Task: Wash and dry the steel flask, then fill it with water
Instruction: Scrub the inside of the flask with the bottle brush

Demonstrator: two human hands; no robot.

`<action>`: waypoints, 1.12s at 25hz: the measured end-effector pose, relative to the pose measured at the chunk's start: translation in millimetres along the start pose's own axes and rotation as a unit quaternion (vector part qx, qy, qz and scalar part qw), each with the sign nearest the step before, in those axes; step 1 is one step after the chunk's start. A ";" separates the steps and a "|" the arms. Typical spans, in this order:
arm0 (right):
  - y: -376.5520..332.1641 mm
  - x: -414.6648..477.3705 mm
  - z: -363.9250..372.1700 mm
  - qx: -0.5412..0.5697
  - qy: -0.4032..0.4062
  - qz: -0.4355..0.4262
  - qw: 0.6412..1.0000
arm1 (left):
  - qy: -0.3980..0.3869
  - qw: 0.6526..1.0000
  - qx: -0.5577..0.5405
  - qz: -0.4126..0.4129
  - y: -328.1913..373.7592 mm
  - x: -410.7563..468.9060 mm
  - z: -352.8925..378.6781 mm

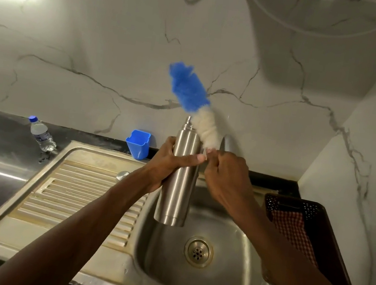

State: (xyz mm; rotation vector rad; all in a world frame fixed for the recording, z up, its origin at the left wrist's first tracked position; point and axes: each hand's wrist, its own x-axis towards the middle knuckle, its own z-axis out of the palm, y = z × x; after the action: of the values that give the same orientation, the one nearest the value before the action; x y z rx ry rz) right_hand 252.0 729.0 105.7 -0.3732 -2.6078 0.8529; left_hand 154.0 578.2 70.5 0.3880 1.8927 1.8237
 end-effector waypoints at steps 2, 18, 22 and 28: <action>3.5 -0.1 5.4 -0.022 -0.001 -0.005 1.000 | 0.004 0.999 -0.037 0.005 -3.6 2.9 -2.0; -12.3 -2.0 -4.0 0.019 -0.032 0.013 0.999 | 0.040 0.993 -0.092 0.057 2.9 13.4 4.2; -7.8 8.6 -8.7 0.071 -0.034 0.084 0.993 | -0.026 0.985 -0.145 0.094 8.4 10.5 3.1; -14.5 10.0 -8.9 0.083 -0.038 0.071 0.993 | -0.014 0.987 -0.150 0.061 29.9 4.9 8.2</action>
State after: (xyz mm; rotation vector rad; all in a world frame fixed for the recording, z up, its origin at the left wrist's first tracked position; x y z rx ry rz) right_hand 244.8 725.8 123.8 -0.4919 -2.5795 1.1439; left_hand 150.4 589.9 99.4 0.4278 1.5716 2.1336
